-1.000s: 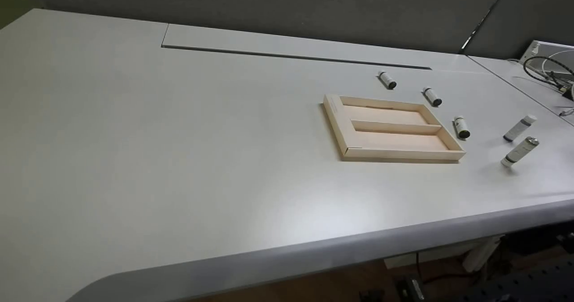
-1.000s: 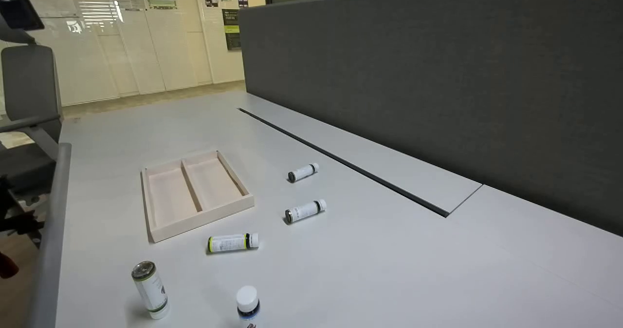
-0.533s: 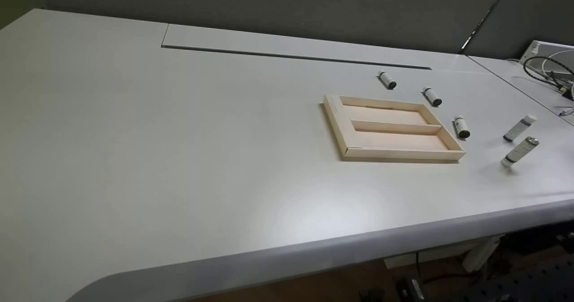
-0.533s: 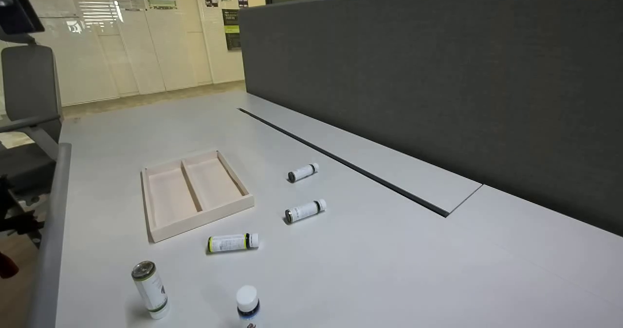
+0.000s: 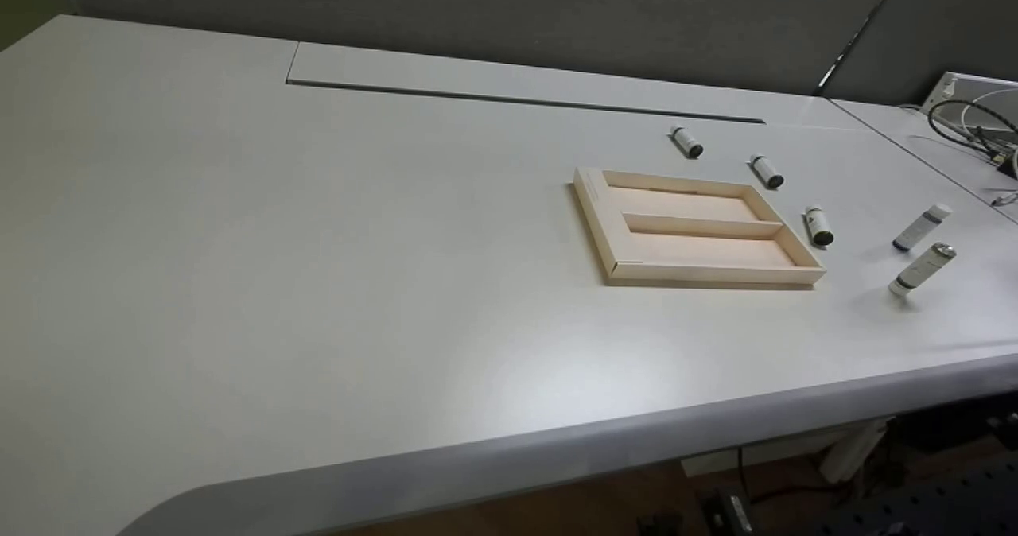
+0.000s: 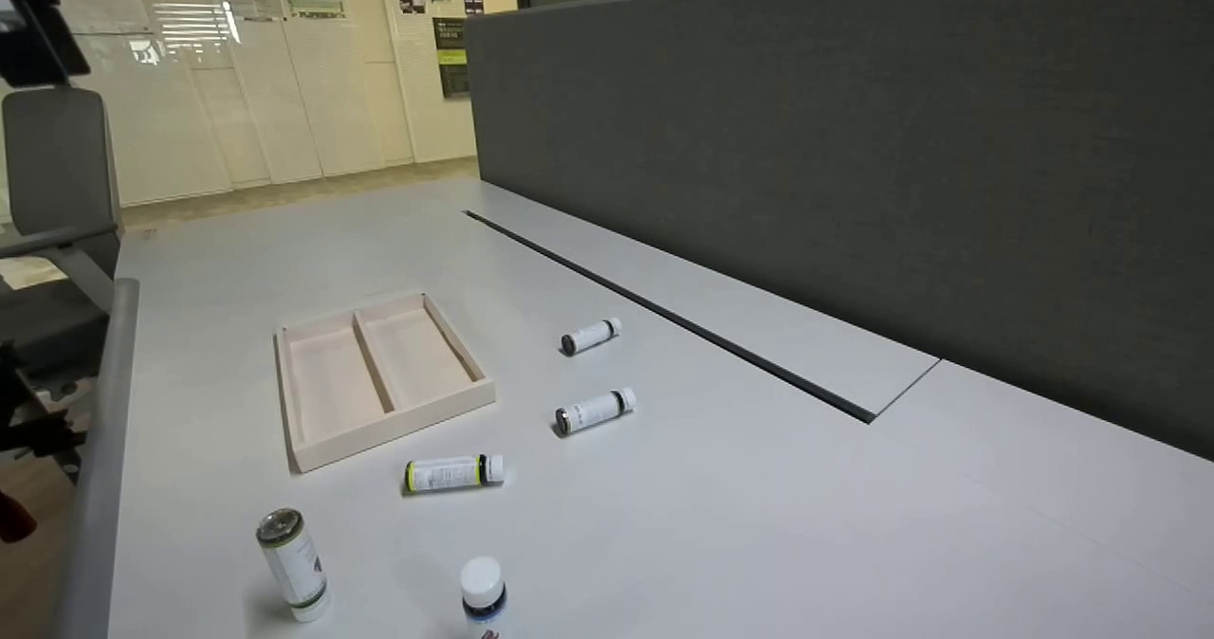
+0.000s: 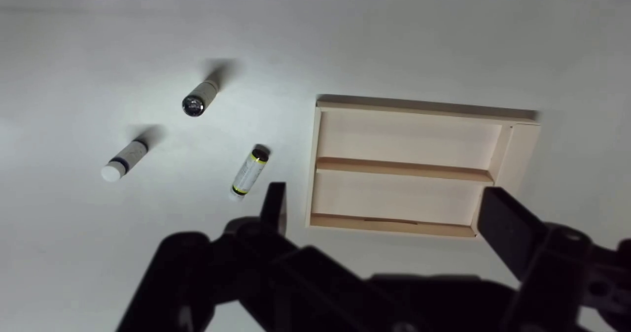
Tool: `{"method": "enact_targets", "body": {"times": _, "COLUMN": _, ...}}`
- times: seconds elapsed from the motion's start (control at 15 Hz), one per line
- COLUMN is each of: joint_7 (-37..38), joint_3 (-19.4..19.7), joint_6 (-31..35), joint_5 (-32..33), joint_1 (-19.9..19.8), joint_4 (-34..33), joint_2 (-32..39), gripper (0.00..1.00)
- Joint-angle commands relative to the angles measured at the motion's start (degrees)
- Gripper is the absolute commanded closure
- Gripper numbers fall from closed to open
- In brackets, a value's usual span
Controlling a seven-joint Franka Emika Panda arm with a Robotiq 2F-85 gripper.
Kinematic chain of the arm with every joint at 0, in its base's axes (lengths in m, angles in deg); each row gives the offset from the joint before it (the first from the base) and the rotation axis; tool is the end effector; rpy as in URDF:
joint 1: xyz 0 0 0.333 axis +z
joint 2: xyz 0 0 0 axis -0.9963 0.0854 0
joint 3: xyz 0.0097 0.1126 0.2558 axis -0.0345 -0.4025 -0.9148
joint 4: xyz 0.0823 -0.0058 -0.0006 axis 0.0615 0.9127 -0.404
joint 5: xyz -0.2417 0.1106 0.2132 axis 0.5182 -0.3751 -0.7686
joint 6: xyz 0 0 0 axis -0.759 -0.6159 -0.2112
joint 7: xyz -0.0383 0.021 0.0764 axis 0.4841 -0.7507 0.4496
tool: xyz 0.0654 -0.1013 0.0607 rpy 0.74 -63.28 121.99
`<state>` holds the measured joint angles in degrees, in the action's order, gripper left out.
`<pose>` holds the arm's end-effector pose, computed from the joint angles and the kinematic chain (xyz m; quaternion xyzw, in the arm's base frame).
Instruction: Get the leftmost bottle on the table and put it in the left end of the lower half of the cardboard
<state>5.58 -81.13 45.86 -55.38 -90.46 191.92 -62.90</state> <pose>0.3090 -0.0707 0.3828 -0.9986 0.0143 -0.0491 0.0126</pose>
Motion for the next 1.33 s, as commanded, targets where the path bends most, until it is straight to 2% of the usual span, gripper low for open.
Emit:
{"method": "enact_targets", "body": {"times": 0.0, "joint_7": -0.04, "joint_3": -0.14, "joint_6": -0.16, "joint_5": -0.1, "joint_1": -0.09, "joint_4": -0.1, "joint_2": -0.01, "gripper": 0.0}}
{"method": "enact_targets", "body": {"times": 0.13, "joint_7": -4.12, "joint_3": 1.76, "joint_6": 0.47, "joint_5": 1.39, "joint_1": -0.65, "joint_4": 0.09, "joint_2": 0.15, "gripper": 0.0}}
{"method": "enact_targets", "body": {"times": 0.67, "joint_7": -17.22, "joint_3": 11.01, "joint_6": 1.15, "joint_5": 8.42, "joint_1": -7.4, "joint_4": -1.5, "joint_2": 5.68, "gripper": 0.0}}
{"method": "enact_targets", "body": {"times": 0.73, "joint_7": -14.72, "joint_3": 10.46, "joint_6": 1.53, "joint_5": 8.68, "joint_1": -8.57, "joint_4": -2.05, "joint_2": 6.99, "gripper": 0.0}}
{"method": "enact_targets", "body": {"times": 0.8, "joint_7": -15.75, "joint_3": 10.29, "joint_6": 1.04, "joint_5": 7.42, "joint_1": -7.68, "joint_4": -0.13, "joint_2": 3.76, "gripper": 0.0}}
{"method": "enact_targets", "body": {"times": 1.27, "joint_7": -15.72, "joint_3": 10.54, "joint_6": 1.78, "joint_5": 7.8, "joint_1": -8.69, "joint_4": -0.82, "joint_2": 6.21, "gripper": 0.0}}
